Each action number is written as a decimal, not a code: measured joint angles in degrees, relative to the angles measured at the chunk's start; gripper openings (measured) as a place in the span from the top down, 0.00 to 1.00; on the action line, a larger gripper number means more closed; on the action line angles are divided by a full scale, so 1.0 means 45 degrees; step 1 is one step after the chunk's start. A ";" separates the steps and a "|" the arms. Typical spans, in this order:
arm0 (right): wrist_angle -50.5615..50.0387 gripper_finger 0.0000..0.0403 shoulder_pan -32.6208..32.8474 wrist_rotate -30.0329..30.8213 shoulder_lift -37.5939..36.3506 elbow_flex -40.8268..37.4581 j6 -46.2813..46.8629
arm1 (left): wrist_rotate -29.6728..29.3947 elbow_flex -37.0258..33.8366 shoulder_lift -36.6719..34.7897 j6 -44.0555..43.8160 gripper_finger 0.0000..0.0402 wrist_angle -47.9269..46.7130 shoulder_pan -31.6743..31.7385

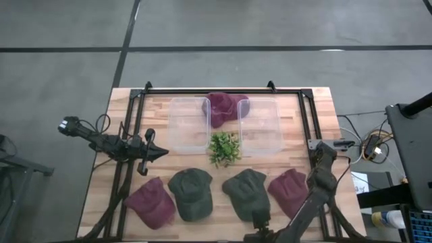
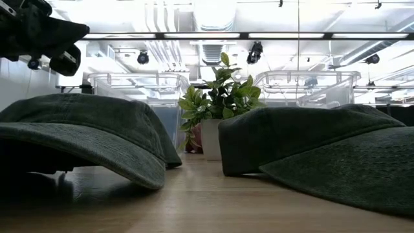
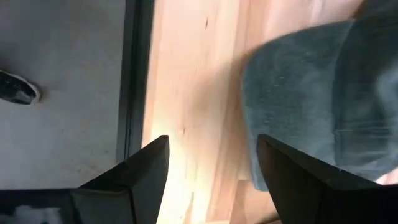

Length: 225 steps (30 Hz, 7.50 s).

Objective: Pick & Place hat
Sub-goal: Put the right black cap into the right transparent bin

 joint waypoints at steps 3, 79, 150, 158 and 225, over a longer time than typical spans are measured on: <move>-0.0057 0.42 0.0068 0.0106 0.0109 -0.0139 0.0027 | -0.0001 0.0000 0.0000 0.0015 1.00 0.0000 -0.0001; -0.0502 0.96 -0.1030 0.4799 -0.0150 -0.3657 0.3278 | -0.0027 0.0000 -0.0004 -0.0287 1.00 -0.0010 -0.0002; 1.5912 0.98 -0.5724 -0.1197 -0.7049 -0.2186 -0.5445 | -0.0052 0.0000 0.0063 -0.0277 1.00 -0.0500 -0.0002; 2.1822 0.98 -0.6702 -0.2321 -0.6962 -0.2200 -0.7646 | -0.0053 0.0000 0.0063 -0.0369 1.00 -0.0495 0.0000; 3.8346 0.98 -0.6969 0.3086 -0.7693 -0.9999 -1.2494 | -0.0053 0.0049 0.0073 -0.0869 1.00 -0.0767 0.0001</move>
